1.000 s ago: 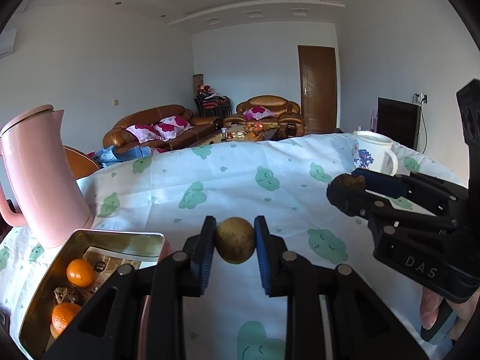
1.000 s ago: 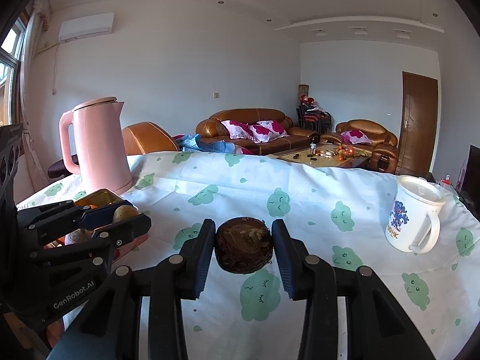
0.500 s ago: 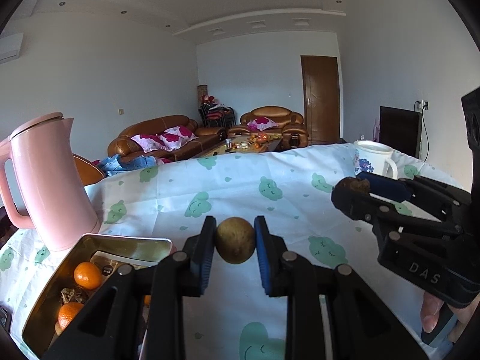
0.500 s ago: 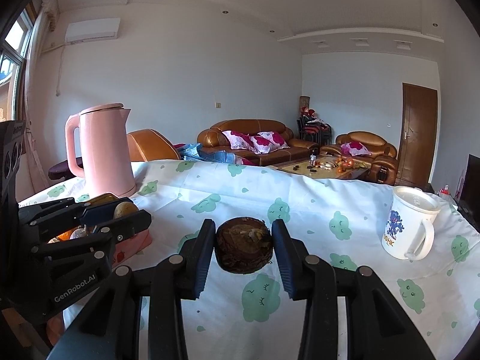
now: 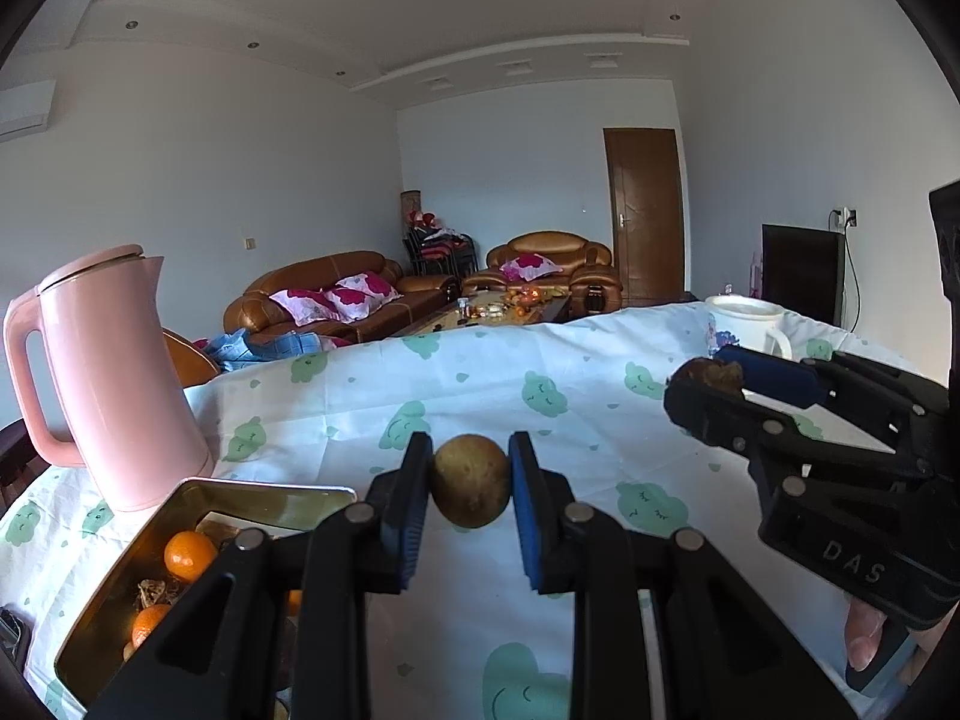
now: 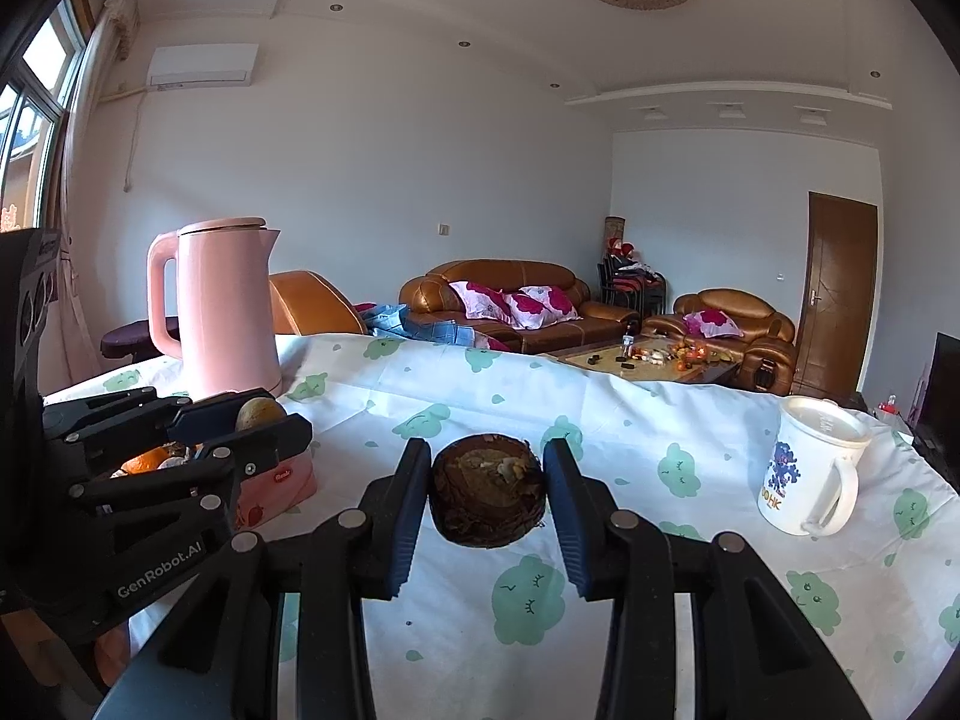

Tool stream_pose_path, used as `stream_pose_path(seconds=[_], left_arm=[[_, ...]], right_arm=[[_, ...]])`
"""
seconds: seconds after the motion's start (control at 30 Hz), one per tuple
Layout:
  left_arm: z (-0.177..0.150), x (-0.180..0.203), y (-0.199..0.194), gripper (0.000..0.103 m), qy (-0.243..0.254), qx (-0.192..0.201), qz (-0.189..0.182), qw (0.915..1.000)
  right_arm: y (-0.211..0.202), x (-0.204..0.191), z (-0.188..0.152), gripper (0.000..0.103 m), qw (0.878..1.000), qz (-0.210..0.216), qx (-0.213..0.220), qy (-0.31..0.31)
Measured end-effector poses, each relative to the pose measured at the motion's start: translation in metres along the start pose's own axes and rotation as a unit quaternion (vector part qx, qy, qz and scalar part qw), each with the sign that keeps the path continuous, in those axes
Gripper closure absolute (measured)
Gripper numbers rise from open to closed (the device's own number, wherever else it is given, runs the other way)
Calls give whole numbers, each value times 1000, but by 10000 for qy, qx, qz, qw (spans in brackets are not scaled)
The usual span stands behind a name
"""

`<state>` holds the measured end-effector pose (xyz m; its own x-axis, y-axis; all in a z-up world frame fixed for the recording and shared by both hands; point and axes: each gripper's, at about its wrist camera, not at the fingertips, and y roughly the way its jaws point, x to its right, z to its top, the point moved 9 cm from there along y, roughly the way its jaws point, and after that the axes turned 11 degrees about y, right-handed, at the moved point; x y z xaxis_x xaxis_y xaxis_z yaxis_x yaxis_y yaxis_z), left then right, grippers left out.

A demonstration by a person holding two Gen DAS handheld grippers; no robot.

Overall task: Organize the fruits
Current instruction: 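Lift and hold both fruits above the table with both tools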

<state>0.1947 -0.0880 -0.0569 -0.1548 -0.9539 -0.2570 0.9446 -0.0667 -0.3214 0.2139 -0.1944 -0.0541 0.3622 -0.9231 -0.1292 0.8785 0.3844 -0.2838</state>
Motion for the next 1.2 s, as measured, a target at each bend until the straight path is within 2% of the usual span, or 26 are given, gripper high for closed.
stream_pose_path(seconds=[0.5, 0.77, 1.2], left_arm=[[-2, 0, -10, 76, 6, 68, 23, 10000], [-5, -6, -13, 76, -69, 26, -1, 10000], [-14, -21, -25, 76, -170, 1, 36, 9998]], right_arm=[[-6, -9, -2, 62, 9998, -34, 63, -183], [-3, -9, -3, 62, 10000, 60, -48, -47], [-2, -36, -7, 62, 9995, 229, -166, -153]])
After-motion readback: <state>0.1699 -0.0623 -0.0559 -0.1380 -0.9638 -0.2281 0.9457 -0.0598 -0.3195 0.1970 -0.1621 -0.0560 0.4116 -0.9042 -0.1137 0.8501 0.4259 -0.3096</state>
